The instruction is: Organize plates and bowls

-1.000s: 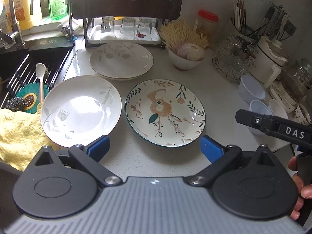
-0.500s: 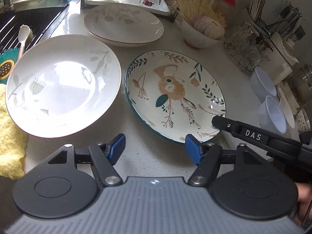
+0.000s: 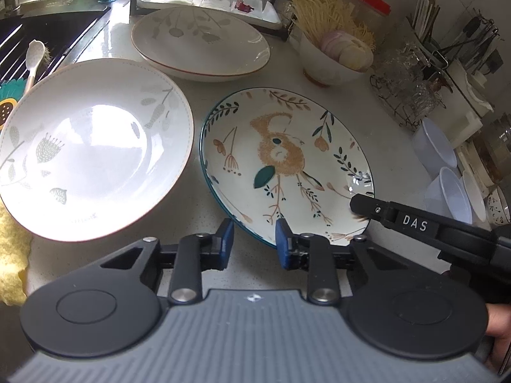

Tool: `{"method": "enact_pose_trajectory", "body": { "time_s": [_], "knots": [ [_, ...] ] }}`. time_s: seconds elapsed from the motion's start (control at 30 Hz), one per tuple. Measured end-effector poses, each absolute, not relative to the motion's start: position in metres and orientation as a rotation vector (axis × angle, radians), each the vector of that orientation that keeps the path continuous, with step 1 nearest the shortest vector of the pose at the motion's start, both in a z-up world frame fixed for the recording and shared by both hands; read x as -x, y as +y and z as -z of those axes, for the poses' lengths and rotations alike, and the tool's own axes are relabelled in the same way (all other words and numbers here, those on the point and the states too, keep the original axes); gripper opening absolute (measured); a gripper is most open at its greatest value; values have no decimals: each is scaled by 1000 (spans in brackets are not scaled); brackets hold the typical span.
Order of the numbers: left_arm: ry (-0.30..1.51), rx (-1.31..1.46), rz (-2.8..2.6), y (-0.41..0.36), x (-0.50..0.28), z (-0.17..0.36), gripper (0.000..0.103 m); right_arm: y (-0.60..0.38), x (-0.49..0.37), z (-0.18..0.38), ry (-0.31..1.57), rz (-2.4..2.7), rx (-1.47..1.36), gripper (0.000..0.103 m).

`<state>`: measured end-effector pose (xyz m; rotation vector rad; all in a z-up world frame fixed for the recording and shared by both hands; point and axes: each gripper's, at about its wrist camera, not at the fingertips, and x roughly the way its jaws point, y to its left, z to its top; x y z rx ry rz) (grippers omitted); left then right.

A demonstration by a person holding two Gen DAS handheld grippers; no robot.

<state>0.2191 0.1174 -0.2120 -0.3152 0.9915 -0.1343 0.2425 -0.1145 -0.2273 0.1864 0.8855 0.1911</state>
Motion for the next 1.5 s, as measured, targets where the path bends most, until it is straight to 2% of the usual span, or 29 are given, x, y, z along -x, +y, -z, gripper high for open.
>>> {"method": "enact_pose_trajectory", "body": {
  "time_s": [0.8,1.03,1.27,1.5],
  "knots": [
    [1005,317,219,99,-231,215,33,-139,-238,224,881,-115,-186,15],
    [1012,282,141,108,-230,205,39,-140,-235,221,876,-84,-200,17],
    [1011,268,130,114,-215,187,39,-148,-224,205,858,-59,-257,18],
    [966,259,161,120,-206,147,39,-137,-207,163,798,-108,-232,18]
  ]
}}
